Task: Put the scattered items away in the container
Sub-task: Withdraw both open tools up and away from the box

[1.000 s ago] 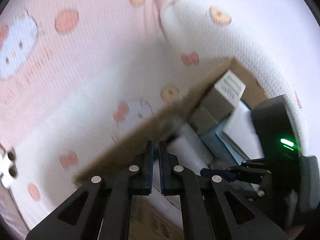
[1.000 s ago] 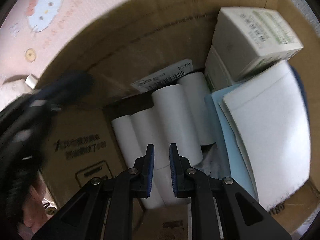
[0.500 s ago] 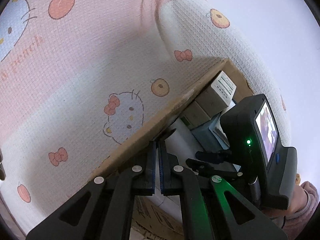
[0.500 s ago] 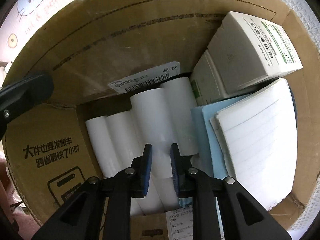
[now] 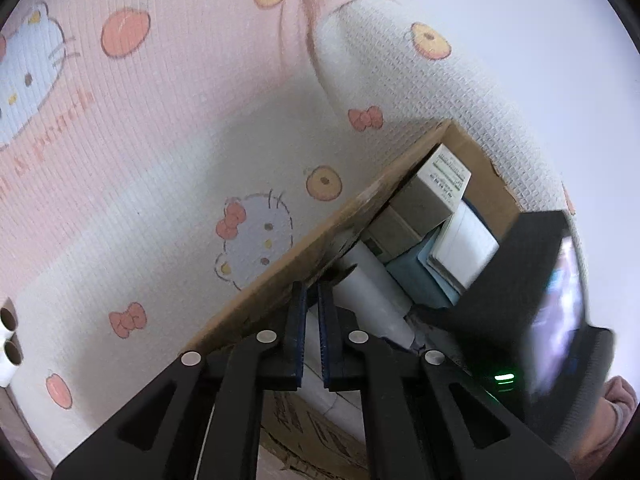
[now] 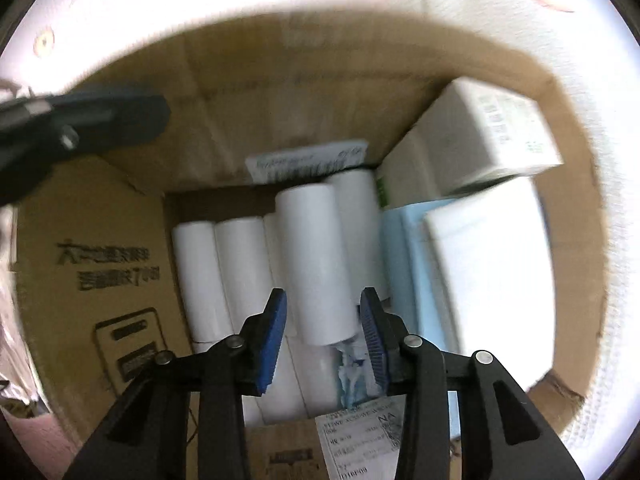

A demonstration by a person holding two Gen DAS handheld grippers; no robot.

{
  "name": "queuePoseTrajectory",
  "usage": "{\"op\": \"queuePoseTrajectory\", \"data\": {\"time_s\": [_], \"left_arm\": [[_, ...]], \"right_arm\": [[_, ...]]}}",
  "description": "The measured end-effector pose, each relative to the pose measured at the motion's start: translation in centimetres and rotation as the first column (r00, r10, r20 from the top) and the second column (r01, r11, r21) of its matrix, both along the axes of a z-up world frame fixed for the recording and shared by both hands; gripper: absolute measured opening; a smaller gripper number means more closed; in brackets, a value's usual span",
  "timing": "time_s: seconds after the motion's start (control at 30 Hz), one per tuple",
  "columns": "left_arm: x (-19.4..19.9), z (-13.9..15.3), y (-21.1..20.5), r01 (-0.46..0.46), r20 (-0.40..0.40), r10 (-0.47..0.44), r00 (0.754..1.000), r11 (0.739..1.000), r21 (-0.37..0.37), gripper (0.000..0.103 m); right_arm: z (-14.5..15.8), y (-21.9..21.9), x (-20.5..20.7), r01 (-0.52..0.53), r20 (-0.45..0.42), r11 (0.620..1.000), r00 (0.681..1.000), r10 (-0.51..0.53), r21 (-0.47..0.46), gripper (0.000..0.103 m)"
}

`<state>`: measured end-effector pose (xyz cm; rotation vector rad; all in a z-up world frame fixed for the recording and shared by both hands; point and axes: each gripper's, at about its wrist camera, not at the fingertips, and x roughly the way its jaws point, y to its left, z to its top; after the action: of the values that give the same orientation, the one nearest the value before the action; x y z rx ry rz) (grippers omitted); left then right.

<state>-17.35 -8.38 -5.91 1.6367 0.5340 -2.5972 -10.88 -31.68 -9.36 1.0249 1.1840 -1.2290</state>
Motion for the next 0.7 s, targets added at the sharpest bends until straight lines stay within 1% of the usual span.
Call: {"op": "queuePoseTrajectory", "data": {"time_s": [0.03,0.07,0.1,0.2,0.3,0.37,0.4,0.43,0.47,0.57,0.6,0.67,0.7], "left_arm": [[0.1,0.3,0.2,-0.001,-0.009,0.001,1.0,1.0,-0.011,0.014],[0.3,0.5,0.5,-0.006,-0.014,0.006,1.0,1.0,-0.019,0.015],[0.5,0.7,0.8,-0.011,-0.014,0.011,1.0,1.0,-0.02,0.016],[1.0,1.1,1.5,-0.002,-0.005,0.002,1.0,1.0,-0.003,0.017],[1.7,1.7,2.1,-0.001,-0.019,0.001,1.0,1.0,-0.02,0.018],[2.3,2.2,2.3,-0.019,-0.041,0.016,0.999,0.998,-0.054,0.023],[2.6,2.4,2.4,-0.029,-0.051,0.026,0.998,0.997,-0.07,0.031],[2.8,2.5,2.4,-0.043,-0.061,0.038,0.997,0.995,-0.089,0.036],[3.1,2.6,2.5,-0.053,-0.069,0.046,0.997,0.993,-0.109,0.037],[3.8,2.7,3.0,-0.058,-0.075,0.047,0.996,0.988,-0.146,0.039],[4.1,2.7,3.1,-0.056,-0.077,0.045,0.996,0.987,-0.153,0.04],[4.9,2.8,3.1,-0.064,-0.085,0.051,0.995,0.985,-0.16,0.043],[5.3,2.9,3.1,-0.076,-0.094,0.061,0.994,0.984,-0.161,0.045]], "right_arm": [[0.4,0.1,-0.2,0.01,0.009,1.0,1.0,-0.01,-0.005,0.04],[0.7,0.2,-0.5,0.023,0.007,1.0,1.0,-0.023,-0.019,0.04],[0.9,0.4,-0.6,0.031,-0.012,0.999,0.999,-0.032,-0.034,0.04],[1.6,0.9,-0.5,0.04,-0.003,0.998,0.999,-0.04,-0.048,0.04],[2.9,1.6,-0.5,0.065,0.084,0.996,0.995,-0.06,-0.06,0.04],[4.4,2.3,-0.4,0.102,0.149,0.991,0.985,-0.088,-0.086,0.041],[5.1,2.7,-0.3,0.116,0.165,0.987,0.982,-0.097,-0.112,0.049],[5.8,3.1,0.1,0.126,0.174,0.981,0.98,-0.1,-0.147,0.059],[6.4,3.5,0.6,0.125,0.176,0.976,0.98,-0.093,-0.181,0.063],[7.6,3.9,2.1,0.117,0.164,0.959,0.984,-0.076,-0.257,0.064],[6.4,3.7,2.0,0.112,0.161,0.958,0.984,-0.071,-0.265,0.065],[6.0,3.8,2.6,0.093,0.155,0.961,0.986,-0.053,-0.26,0.066],[6.1,3.8,0.1,0.093,0.158,0.962,0.986,-0.053,-0.258,0.066]]}}
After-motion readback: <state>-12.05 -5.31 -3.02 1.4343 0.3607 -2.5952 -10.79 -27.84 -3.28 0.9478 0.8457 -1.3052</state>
